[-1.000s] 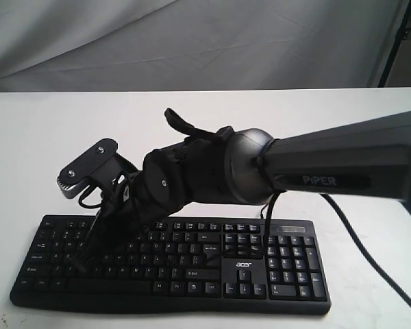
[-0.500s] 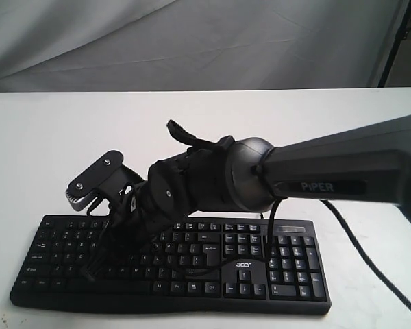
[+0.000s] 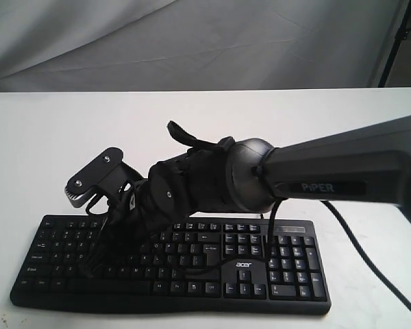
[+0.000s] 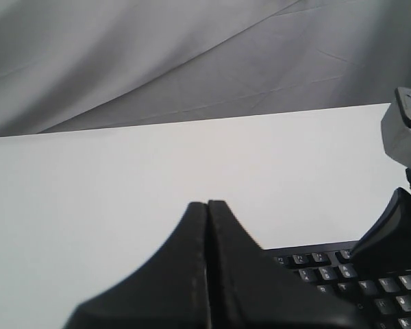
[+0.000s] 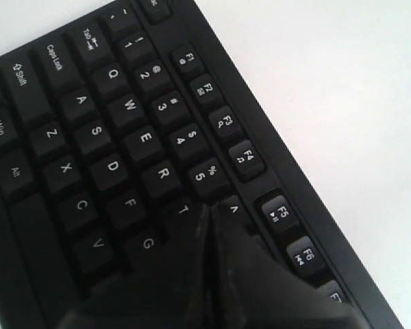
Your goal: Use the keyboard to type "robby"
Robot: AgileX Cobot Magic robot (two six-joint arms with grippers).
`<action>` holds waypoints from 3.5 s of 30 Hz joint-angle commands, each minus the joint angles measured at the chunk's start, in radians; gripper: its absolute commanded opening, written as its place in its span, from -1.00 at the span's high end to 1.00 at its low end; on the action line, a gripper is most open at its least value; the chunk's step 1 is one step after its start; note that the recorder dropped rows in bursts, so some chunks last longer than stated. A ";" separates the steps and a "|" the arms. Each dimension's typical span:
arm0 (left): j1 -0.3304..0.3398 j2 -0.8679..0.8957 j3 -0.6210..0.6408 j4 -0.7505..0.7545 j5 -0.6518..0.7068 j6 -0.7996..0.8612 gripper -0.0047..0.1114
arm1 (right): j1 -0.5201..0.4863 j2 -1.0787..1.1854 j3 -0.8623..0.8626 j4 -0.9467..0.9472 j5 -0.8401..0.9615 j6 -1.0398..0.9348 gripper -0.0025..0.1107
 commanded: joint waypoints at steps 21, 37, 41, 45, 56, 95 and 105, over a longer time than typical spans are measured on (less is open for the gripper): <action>-0.006 -0.003 0.004 0.005 -0.007 -0.003 0.92 | -0.006 -0.108 0.021 -0.044 0.022 0.011 0.96; -0.006 -0.003 0.004 0.005 -0.007 -0.003 0.92 | -0.023 -0.880 0.523 -0.470 0.014 0.589 0.96; -0.006 -0.003 0.004 0.005 -0.007 -0.003 0.92 | -0.023 -0.960 0.570 -0.556 0.027 0.698 0.96; -0.006 -0.003 0.004 0.005 -0.007 -0.003 0.92 | -0.023 -0.966 0.570 -0.556 0.030 0.698 0.96; -0.006 -0.003 0.004 0.005 -0.007 -0.003 0.92 | -0.021 -1.069 0.570 -0.522 0.144 0.698 0.96; -0.006 -0.003 0.004 0.005 -0.007 -0.003 0.92 | -0.627 -1.720 1.152 -0.713 -0.191 0.876 0.96; -0.006 -0.003 0.004 0.005 -0.007 -0.003 0.92 | -0.789 -1.970 1.284 -0.556 -0.163 0.628 0.96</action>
